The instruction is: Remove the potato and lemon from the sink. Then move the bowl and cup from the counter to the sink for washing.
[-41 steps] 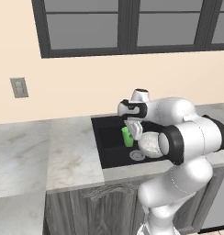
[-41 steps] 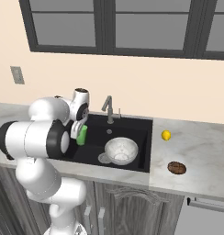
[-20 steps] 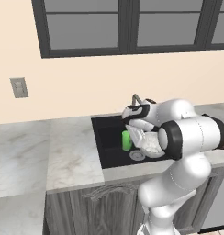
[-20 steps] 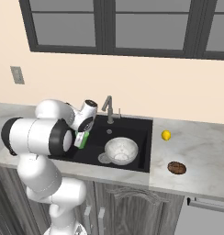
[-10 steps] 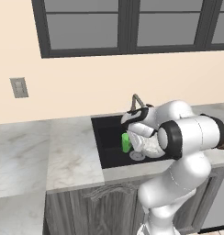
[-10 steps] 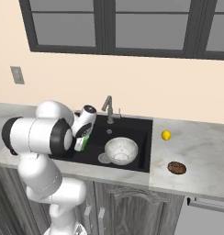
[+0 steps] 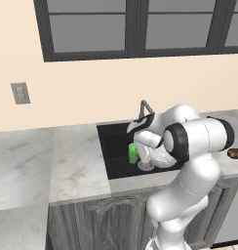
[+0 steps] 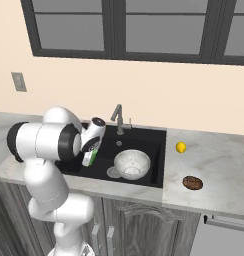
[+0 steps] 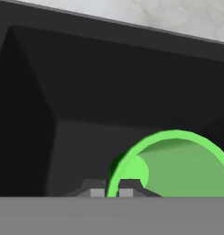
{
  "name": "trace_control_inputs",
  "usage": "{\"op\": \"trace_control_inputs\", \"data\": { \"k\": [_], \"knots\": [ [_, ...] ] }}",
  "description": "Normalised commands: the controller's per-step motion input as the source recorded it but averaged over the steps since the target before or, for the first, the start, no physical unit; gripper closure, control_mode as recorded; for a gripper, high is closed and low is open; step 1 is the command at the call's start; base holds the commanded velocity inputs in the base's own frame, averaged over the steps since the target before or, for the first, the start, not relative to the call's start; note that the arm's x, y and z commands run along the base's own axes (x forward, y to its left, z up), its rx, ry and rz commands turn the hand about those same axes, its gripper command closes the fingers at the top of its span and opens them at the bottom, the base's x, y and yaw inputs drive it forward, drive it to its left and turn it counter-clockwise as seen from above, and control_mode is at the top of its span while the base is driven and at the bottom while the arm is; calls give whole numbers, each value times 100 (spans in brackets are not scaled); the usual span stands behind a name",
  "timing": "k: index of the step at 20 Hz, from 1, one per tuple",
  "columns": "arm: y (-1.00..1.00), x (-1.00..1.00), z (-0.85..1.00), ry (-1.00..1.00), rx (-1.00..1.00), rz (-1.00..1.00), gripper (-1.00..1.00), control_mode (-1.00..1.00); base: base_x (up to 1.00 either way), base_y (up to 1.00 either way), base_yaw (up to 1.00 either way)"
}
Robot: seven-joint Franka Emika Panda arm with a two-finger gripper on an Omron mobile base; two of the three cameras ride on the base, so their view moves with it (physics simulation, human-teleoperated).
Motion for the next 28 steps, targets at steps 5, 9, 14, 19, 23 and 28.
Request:
{"op": "trace_control_inputs", "data": {
  "k": [5,9,14,19,23,28],
  "knots": [
    [0,17,-16,0,-1,0,100,-100,0,0,0],
    [0,14,-17,0,-2,0,100,-100,0,0,0],
    [0,11,-19,0,-2,0,100,-100,0,0,0],
    [0,12,-19,0,-1,0,100,-100,0,0,0],
    [0,14,-19,0,0,0,100,-100,0,0,0],
    [0,15,-20,0,0,0,100,-100,0,0,0]
  ]
}}
